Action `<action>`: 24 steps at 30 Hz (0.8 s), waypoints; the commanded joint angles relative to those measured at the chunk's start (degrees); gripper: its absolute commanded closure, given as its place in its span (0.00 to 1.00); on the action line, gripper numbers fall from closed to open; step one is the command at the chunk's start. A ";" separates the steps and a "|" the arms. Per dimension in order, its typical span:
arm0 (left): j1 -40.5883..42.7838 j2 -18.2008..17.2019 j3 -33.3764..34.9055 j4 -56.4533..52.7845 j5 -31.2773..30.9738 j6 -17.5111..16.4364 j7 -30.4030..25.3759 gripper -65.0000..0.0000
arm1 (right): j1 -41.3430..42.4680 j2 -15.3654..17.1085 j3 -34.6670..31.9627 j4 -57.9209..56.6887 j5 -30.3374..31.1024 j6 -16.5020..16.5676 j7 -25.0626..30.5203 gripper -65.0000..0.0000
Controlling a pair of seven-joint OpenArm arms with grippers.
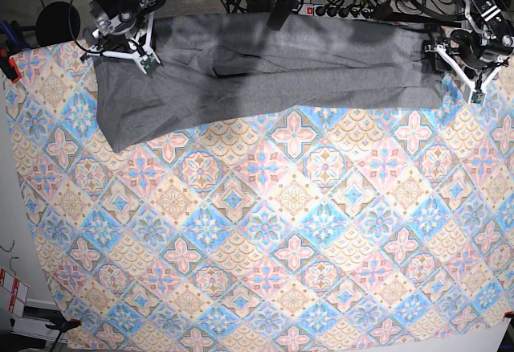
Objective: Fold the T-shirt properly
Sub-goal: 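Grasp the shirt's end corner with the left gripper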
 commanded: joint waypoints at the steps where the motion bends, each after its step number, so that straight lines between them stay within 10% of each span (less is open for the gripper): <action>1: 0.28 -1.00 0.13 0.60 -2.51 0.01 -0.21 0.35 | -0.11 0.23 0.13 0.84 -0.16 -0.32 0.22 0.78; 14: -1.57 -3.11 6.19 -12.50 -4.09 0.01 -3.82 0.34 | -0.11 0.31 0.48 0.93 -0.25 -0.32 0.22 0.78; 24: -6.23 -2.67 11.03 -27.09 6.54 0.01 -10.41 0.44 | -0.29 0.31 0.56 0.93 -0.25 -0.32 0.22 0.78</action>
